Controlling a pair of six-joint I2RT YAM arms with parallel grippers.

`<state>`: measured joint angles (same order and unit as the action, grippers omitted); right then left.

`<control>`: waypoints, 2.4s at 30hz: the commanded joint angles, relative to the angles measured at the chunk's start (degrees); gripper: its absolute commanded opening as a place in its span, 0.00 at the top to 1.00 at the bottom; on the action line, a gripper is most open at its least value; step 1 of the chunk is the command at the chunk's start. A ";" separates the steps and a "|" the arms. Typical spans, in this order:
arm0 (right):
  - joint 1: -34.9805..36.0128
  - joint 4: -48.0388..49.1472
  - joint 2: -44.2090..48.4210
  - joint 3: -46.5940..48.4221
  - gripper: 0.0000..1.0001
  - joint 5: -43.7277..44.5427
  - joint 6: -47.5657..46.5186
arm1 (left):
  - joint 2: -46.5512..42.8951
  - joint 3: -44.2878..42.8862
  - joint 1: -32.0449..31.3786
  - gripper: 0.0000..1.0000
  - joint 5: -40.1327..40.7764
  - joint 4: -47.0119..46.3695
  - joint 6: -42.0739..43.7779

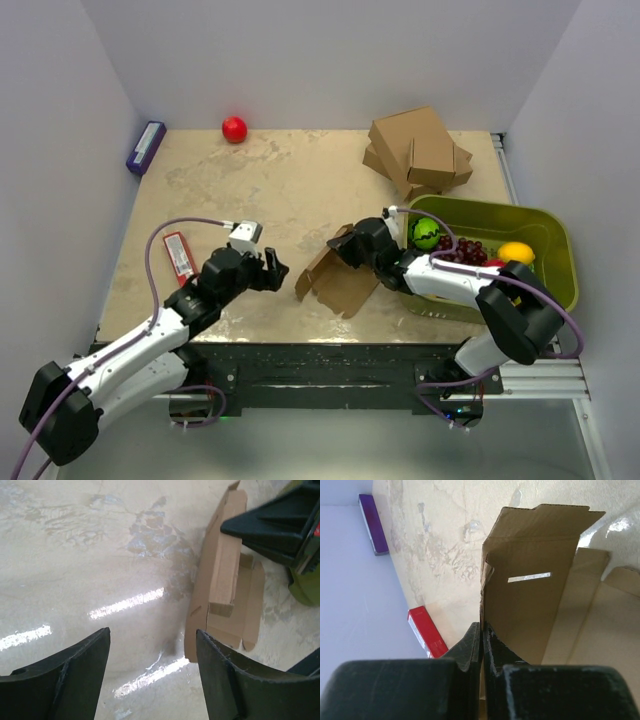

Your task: Fold the paper box

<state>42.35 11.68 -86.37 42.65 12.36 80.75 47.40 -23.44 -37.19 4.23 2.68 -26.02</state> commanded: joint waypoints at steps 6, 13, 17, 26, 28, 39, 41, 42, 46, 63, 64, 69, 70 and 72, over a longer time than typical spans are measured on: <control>-0.07 4.31 1.03 -2.66 1.00 0.38 -0.94 | 15.96 -2.57 0.19 0.32 -2.29 -8.64 -0.09; -0.16 11.05 1.82 -5.73 1.00 0.56 -2.26 | 18.87 -1.00 0.01 0.36 -8.09 -14.89 0.79; -0.16 17.57 2.08 -8.46 1.00 0.12 -4.19 | 19.49 0.50 -0.51 0.38 -10.91 -16.56 1.50; -0.07 30.41 -1.78 -6.80 1.00 -4.27 -5.16 | 11.68 -3.09 -0.52 0.38 2.97 -5.16 2.91; -0.07 32.51 -2.40 -6.27 1.00 -5.24 -5.60 | 10.53 -3.71 -0.43 0.36 6.48 -3.21 2.73; -0.07 44.03 -9.34 -10.83 1.00 -6.29 -6.31 | 10.79 0.32 0.19 0.35 5.79 -4.26 1.24; -0.16 46.66 -10.39 -11.54 1.00 -6.12 -6.92 | 10.18 1.46 0.19 0.36 5.27 -5.48 1.50; -0.16 47.72 -10.66 -12.50 1.00 -6.03 -7.01 | 10.08 1.82 0.10 0.36 4.74 -5.84 1.50; -0.16 48.61 -12.33 -13.12 1.00 -5.68 -7.10 | 9.73 2.96 0.10 0.36 4.38 -6.28 1.24; -0.16 42.81 -16.38 -10.40 1.00 -4.80 -7.45 | -8.88 10.95 0.19 0.37 8.17 -11.81 0.80; -0.16 41.59 -16.12 -10.22 1.00 -4.63 -7.71 | -11.77 11.83 0.10 0.37 7.99 -12.17 0.97; -0.07 36.49 -13.65 -7.33 1.00 -3.92 -9.12 | -18.56 11.58 0.19 0.37 9.29 -8.58 1.15; -0.16 34.13 -13.39 -6.63 1.00 -4.01 -9.38 | -20.22 11.14 0.19 0.37 10.52 -6.56 0.80; -0.07 31.57 -12.86 -4.17 1.00 -4.10 -9.82 | -21.11 10.35 0.19 0.37 14.48 -4.01 0.01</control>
<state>42.63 48.80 -95.53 37.30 6.63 73.41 28.71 -11.75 -37.26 11.90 -4.32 -24.75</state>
